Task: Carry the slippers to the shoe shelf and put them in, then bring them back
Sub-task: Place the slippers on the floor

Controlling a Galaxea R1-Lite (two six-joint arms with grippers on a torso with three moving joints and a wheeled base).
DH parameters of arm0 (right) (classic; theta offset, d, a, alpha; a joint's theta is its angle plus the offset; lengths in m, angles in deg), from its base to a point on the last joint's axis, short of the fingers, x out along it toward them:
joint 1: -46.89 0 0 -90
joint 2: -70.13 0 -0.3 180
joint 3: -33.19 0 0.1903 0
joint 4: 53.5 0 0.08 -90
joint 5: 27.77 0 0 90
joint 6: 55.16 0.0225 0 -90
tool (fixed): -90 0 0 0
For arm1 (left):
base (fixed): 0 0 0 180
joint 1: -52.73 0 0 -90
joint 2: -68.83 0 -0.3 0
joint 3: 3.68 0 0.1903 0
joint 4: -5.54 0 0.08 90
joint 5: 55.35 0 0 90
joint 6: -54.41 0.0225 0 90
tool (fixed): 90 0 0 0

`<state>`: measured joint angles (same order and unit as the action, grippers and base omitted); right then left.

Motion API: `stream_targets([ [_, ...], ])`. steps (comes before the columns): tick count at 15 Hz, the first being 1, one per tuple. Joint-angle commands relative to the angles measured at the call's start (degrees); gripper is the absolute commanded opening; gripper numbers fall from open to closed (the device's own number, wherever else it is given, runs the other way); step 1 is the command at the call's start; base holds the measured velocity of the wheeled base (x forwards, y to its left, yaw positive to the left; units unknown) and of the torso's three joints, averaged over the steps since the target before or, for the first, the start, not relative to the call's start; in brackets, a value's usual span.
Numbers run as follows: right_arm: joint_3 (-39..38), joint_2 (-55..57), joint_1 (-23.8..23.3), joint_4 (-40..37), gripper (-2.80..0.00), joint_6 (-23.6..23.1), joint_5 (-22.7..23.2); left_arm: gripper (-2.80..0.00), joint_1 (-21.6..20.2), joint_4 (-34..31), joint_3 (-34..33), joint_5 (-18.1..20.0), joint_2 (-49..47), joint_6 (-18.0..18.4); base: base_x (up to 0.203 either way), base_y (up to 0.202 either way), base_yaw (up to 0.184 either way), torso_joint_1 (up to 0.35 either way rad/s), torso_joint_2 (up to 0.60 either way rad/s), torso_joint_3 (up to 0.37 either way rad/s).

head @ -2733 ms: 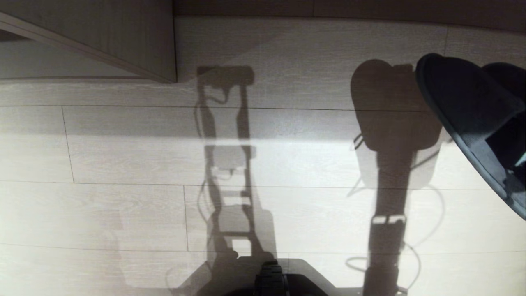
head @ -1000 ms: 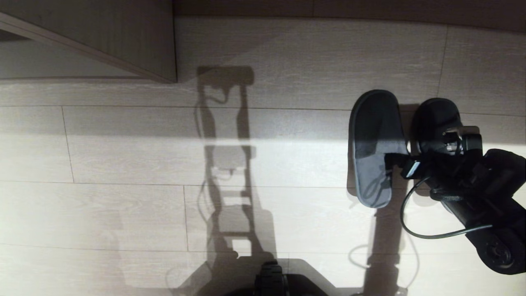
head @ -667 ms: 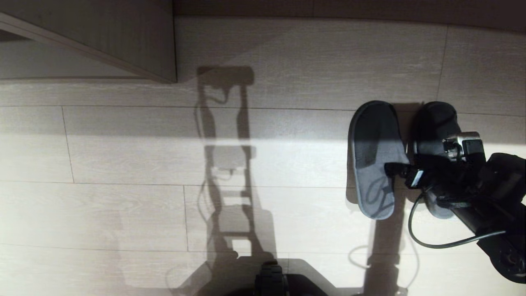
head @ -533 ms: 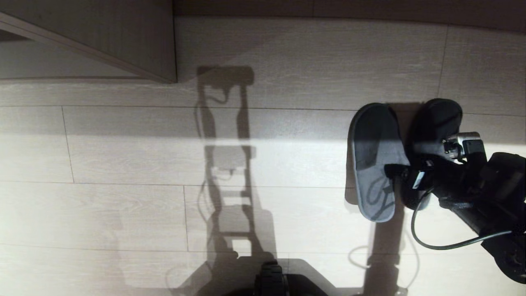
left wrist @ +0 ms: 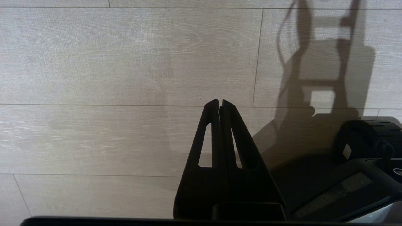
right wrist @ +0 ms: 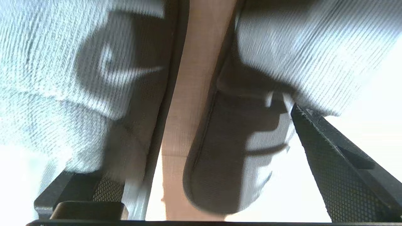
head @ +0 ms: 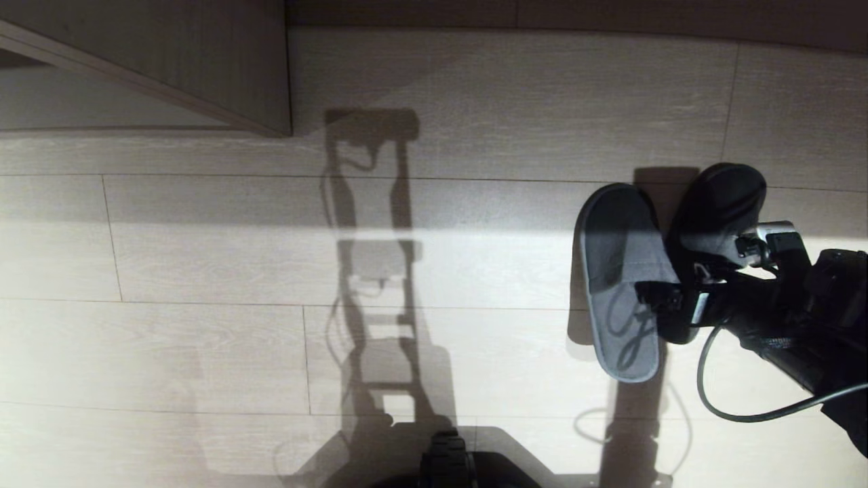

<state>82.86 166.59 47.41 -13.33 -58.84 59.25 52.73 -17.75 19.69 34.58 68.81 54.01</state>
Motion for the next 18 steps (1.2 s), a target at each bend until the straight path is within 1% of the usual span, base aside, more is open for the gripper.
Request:
stream_targets([
  [1,0.46,-1.02,0.02,-3.11,0.00,0.22,-0.78,-2.80,0.00,0.01,0.00,-0.01,0.11,-0.04,0.000,0.000,0.000,0.000,0.00,0.000],
  [2,0.85,-2.34,0.06,-7.30,0.00,0.77,-1.38,-2.80,-0.08,0.01,-0.01,-0.01,0.11,-0.04,0.000,0.000,0.000,0.000,0.00,0.000],
  [3,1.28,-2.90,0.15,-9.86,0.00,1.41,-1.65,-2.80,0.00,0.01,0.00,-0.01,0.11,-0.04,0.000,0.000,0.000,0.000,0.00,0.000],
  [6,0.62,-2.85,0.27,-10.75,0.00,3.29,-1.20,-2.80,-0.09,0.01,0.00,-0.01,0.11,0.05,0.000,0.000,0.000,0.000,0.00,0.000],
  [8,-1.43,-4.43,0.46,-10.34,0.00,3.02,0.19,-2.80,-0.09,0.01,0.00,-0.01,0.11,0.05,0.000,0.000,0.000,0.000,0.00,0.000],
  [11,-6.43,-10.06,0.70,-10.28,0.00,0.44,7.36,-2.80,0.00,0.01,0.00,-0.01,0.11,0.05,0.000,0.000,0.000,0.000,0.00,0.000],
  [14,-9.33,-13.76,1.67,-10.01,0.00,-1.15,12.03,-2.80,-0.09,0.01,0.00,-0.01,0.11,0.05,0.000,0.000,0.000,0.000,0.00,0.000],
  [15,-9.56,-13.81,2.09,-9.96,0.00,-0.79,12.80,-2.80,0.00,0.01,0.00,-0.01,0.11,0.05,0.000,0.000,0.000,0.000,0.00,0.000],
  [16,-9.89,-13.61,4.04,-9.83,0.00,0.02,15.07,-2.80,0.00,0.01,-0.04,-0.01,0.11,0.05,0.000,0.000,0.000,0.000,0.00,0.000],
  [17,-9.80,-12.56,4.36,-9.71,0.00,0.67,16.48,-2.80,0.00,0.01,0.00,-0.01,0.11,0.05,0.000,0.000,0.000,0.000,0.00,0.000],
  [18,-9.63,-12.16,4.40,-9.66,0.00,0.87,16.81,-2.80,-0.05,0.01,0.00,-0.01,0.11,0.05,0.000,0.000,0.000,0.000,0.00,0.000],
])
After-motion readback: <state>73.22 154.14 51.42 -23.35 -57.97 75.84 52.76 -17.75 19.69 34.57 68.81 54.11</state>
